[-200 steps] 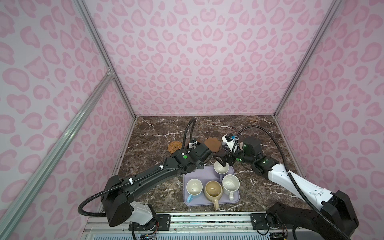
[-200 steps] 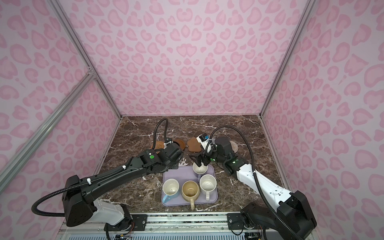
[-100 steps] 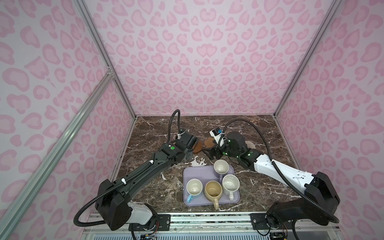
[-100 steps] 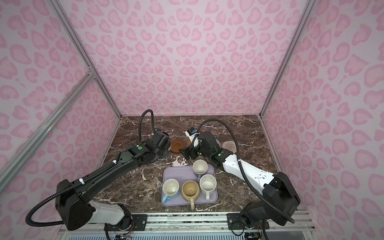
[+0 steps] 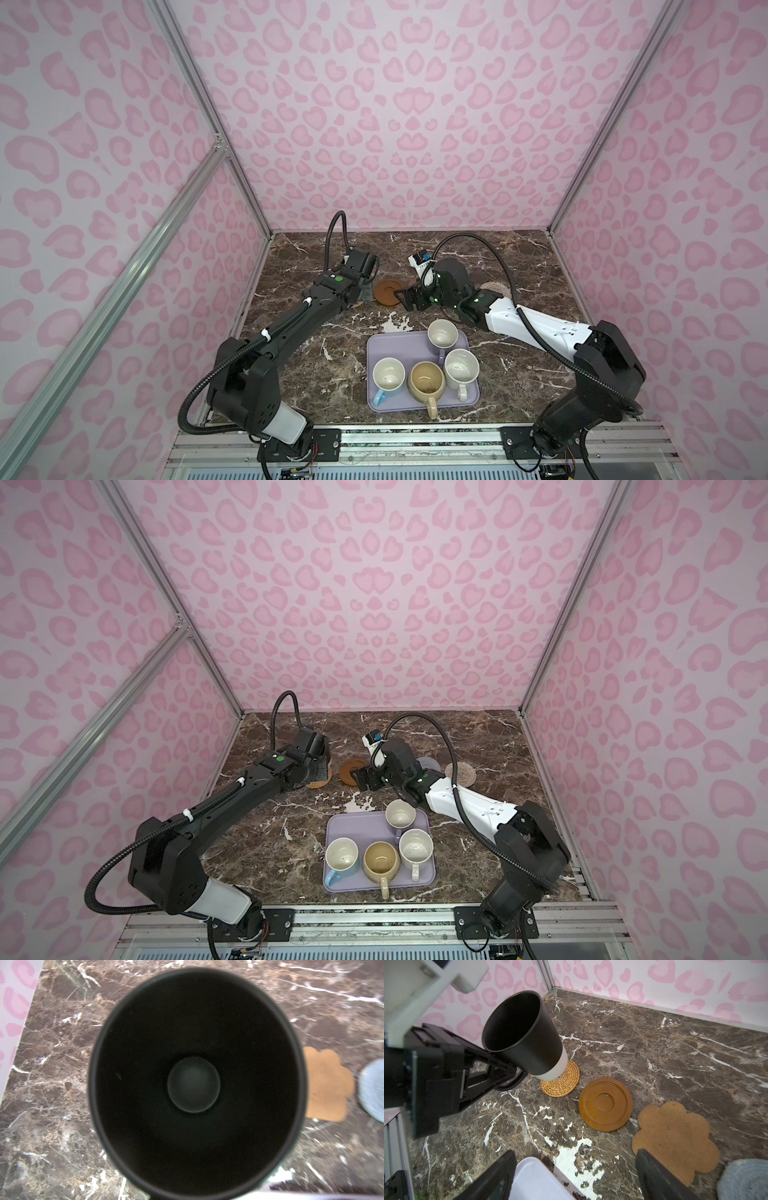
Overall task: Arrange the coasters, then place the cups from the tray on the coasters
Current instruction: 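Carry the black mug with the left gripper over the rattan coaster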
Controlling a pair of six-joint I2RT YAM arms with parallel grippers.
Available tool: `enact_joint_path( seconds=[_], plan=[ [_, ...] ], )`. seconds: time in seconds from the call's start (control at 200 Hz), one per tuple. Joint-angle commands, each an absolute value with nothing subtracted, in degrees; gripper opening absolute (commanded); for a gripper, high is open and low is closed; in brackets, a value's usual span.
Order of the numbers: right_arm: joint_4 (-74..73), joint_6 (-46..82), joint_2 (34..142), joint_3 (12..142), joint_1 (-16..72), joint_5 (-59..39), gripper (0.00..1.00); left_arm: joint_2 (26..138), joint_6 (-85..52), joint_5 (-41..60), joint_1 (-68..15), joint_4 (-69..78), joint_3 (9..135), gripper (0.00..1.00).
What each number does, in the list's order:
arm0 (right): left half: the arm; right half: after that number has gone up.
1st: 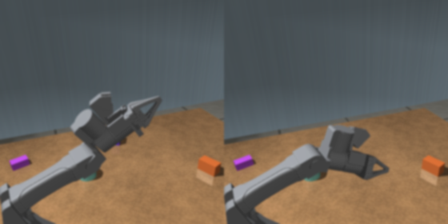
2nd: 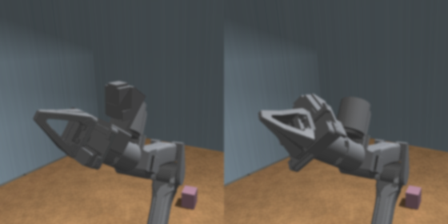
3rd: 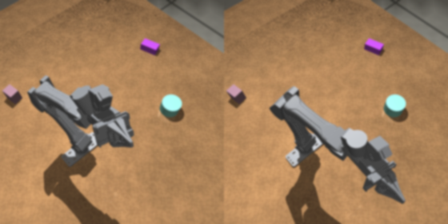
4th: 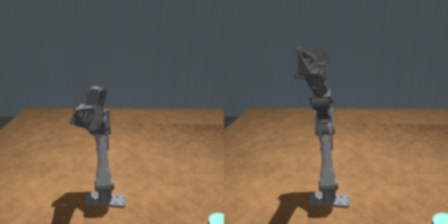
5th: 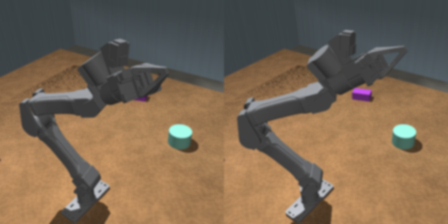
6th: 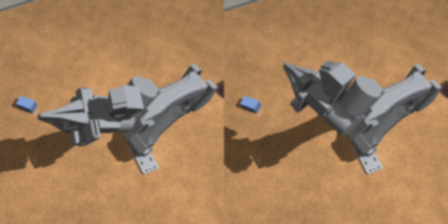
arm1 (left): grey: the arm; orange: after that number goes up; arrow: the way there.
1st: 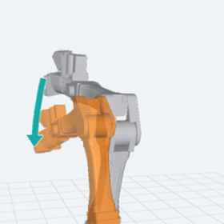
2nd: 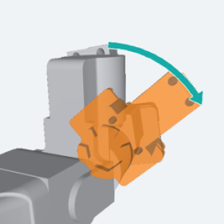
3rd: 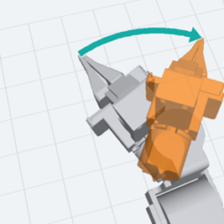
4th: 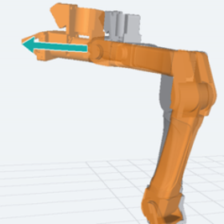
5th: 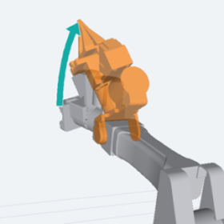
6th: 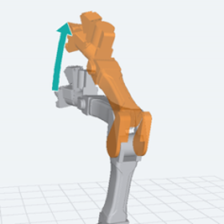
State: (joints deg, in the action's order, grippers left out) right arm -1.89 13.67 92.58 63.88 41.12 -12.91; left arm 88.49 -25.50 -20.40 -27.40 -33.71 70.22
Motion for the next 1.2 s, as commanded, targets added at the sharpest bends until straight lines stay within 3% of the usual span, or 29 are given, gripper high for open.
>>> enact_joint_path(
  seconds=[0.0, 0.14, 0.27, 1.195],
  plan=[
    [-2.72, 14.81, 93.32, 64.12, 41.14, -12.81, 0.91, 90.67, -23.91, -21.17, -25.79, -27.77, 70.49, 0.00],
    [-2.64, 14.68, 94.07, 64.40, 41.13, -12.14, 0.91, 92.96, -22.36, -19.43, -24.61, -25.61, 70.34, 0.01],
    [-2.31, 15.70, 95.66, 65.56, 41.16, -12.81, 0.99, 94.95, -22.90, -19.94, -23.62, -25.07, 70.05, 0.01],
    [-2.62, 15.11, 94.70, 64.14, 41.14, -14.09, 0.99, 98.97, -24.92, -20.20, -22.51, -21.53, 65.57, 0.01]
  ],
)
